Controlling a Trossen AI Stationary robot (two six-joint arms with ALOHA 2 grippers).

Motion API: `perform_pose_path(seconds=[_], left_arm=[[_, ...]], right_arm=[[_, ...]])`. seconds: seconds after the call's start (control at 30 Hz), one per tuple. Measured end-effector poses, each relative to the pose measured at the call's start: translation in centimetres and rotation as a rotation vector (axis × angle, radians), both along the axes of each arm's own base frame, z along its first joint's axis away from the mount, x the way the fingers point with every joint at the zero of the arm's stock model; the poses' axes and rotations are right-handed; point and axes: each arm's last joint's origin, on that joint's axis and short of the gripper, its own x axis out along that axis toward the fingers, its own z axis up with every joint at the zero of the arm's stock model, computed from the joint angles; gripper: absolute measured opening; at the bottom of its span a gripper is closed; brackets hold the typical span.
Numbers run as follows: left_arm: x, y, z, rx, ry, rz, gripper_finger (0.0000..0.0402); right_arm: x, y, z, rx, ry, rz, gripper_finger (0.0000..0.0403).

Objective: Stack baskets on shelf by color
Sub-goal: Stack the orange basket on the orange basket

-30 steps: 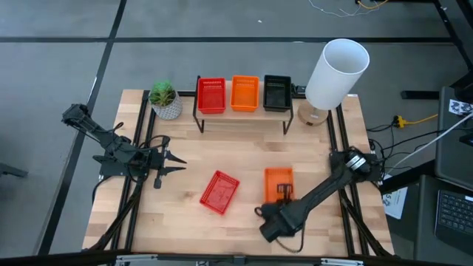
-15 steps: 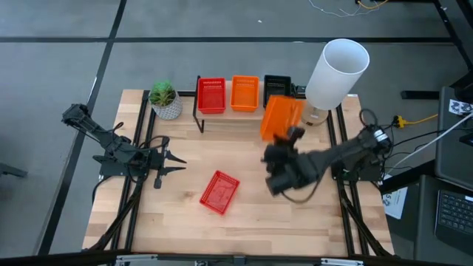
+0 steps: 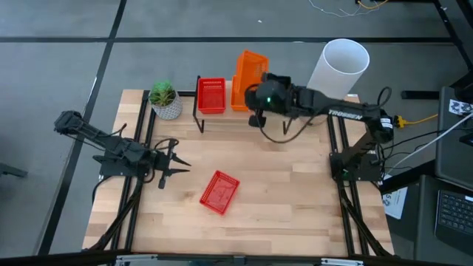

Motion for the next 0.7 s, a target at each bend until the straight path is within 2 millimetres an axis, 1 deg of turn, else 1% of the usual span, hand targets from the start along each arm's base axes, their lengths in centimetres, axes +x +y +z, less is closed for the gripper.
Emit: perform_pose_path(seconds=[0.07,0.13,0.2,0.3,0.4,0.57,0.7], left_arm=[[0.2,0.4,-0.3,0.006,-0.042,-0.025,0.008],[0.4,0.9,-0.5,0.002,-0.078,-0.026,0.008],[0.5,1.6,-0.9,-0.001,-0.087,-0.005,0.008],[0.7,2.6,-0.9,-0.017,-0.091,0.034,0.008],[0.7,3.4,-0.9,-0.032,-0.091,0.071,0.008],[0.7,4.4,-1.0,-0.068,-0.084,0.14,0.008],[0.7,4.5,-1.0,-0.087,-0.084,0.152,0.008]], right_arm=[[-0.2,-1.2,-0.2,0.048,0.001,0.015,0.0],[-0.4,-1.9,-0.3,0.097,-0.01,0.045,0.0],[-0.4,-2.2,-0.3,0.132,-0.026,0.08,0.0],[-0.2,-2.6,-0.6,0.162,-0.027,0.106,0.0],[0.2,-3.3,-1.4,0.17,-0.002,0.094,0.0],[1.2,-4.7,-3.6,0.222,0.052,0.096,0.0],[1.3,-5.2,-4.0,0.249,0.103,0.077,0.0]])
